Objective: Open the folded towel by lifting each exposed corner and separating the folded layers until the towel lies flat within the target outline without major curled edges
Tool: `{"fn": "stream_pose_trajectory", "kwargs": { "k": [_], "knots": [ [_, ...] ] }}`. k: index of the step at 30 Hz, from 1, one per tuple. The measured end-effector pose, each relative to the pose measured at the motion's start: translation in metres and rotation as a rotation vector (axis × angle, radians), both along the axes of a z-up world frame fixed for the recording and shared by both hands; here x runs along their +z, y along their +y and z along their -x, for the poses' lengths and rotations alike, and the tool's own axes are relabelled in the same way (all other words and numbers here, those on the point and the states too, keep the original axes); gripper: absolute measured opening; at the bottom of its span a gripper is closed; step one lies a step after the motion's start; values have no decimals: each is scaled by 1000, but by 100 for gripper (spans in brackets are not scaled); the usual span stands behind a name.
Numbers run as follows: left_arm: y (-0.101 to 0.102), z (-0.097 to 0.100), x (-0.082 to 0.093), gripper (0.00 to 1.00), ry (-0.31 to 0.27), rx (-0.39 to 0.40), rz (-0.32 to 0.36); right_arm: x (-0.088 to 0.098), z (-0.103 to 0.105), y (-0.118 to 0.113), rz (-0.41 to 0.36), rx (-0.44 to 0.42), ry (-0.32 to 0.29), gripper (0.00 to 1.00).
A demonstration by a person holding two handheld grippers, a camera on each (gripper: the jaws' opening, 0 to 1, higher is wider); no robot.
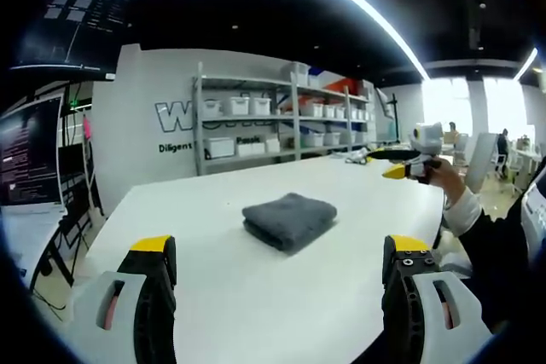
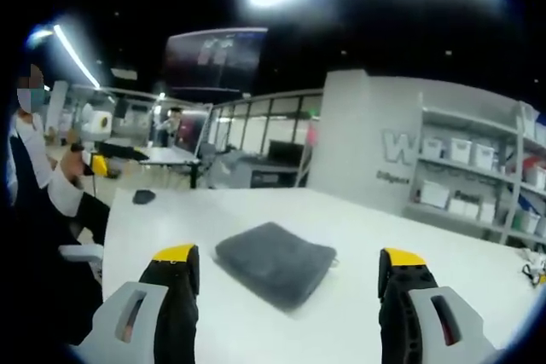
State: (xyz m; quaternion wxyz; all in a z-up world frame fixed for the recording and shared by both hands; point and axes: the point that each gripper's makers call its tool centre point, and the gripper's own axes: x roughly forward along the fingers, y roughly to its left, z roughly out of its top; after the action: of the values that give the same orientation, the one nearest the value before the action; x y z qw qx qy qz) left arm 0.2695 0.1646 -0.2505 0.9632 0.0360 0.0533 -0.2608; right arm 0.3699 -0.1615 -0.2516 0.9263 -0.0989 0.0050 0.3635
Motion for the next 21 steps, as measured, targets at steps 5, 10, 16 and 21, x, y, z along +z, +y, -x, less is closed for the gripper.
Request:
{"fn": "stream_pose_trajectory", "kwargs": {
  "k": [5, 10, 16, 21],
  "knots": [
    [-3, -1, -2, 100, 5, -1, -5, -1, -5, 1, -19, 7, -1, 86],
    [-7, -1, -4, 100, 12, -12, -5, -1, -10, 7, -26, 25, 1, 86],
    [-7, -1, -4, 100, 11, -10, -8, -9, -18, 11, -18, 30, 18, 85],
    [-5, -1, -3, 100, 8, -2, -6, -13, -20, 13, -14, 35, 23, 85]
  ]
}}
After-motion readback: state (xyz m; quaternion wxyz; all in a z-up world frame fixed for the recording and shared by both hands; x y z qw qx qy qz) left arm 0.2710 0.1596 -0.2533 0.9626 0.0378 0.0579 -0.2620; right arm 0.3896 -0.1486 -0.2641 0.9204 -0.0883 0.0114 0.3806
